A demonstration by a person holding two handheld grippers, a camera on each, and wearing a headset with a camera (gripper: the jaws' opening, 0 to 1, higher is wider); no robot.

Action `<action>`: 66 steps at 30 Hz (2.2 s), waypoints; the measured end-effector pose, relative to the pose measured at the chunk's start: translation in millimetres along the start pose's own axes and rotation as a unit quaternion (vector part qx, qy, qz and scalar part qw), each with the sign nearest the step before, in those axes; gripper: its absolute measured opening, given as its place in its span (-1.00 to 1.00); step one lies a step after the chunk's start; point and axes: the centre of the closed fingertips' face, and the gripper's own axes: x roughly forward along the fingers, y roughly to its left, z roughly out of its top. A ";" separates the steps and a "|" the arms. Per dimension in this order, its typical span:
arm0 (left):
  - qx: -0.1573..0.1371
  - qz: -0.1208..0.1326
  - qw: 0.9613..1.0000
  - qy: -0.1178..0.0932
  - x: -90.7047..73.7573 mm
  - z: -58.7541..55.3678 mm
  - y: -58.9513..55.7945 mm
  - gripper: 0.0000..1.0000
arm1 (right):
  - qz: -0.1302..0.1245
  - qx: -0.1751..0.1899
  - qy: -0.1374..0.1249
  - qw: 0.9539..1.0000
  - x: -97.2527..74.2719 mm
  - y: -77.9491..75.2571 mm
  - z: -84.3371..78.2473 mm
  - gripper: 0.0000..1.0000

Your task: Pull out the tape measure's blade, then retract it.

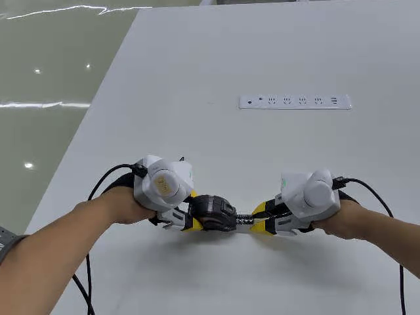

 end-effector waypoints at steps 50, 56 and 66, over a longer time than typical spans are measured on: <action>0.003 -0.003 1.000 0.002 0.3 1.2 -0.7 -0.47 | -0.002 0.002 0.002 1.000 -17.6 1.0 -12.0 -0.82; 0.002 -0.003 1.000 0.002 0.8 1.3 -0.7 -0.47 | -0.003 0.004 0.003 1.000 -19.6 0.7 -13.6 -0.82; 0.002 -0.003 1.000 0.000 1.0 2.8 -1.4 -0.47 | -0.005 0.006 0.005 1.000 -24.9 0.8 -17.2 -0.82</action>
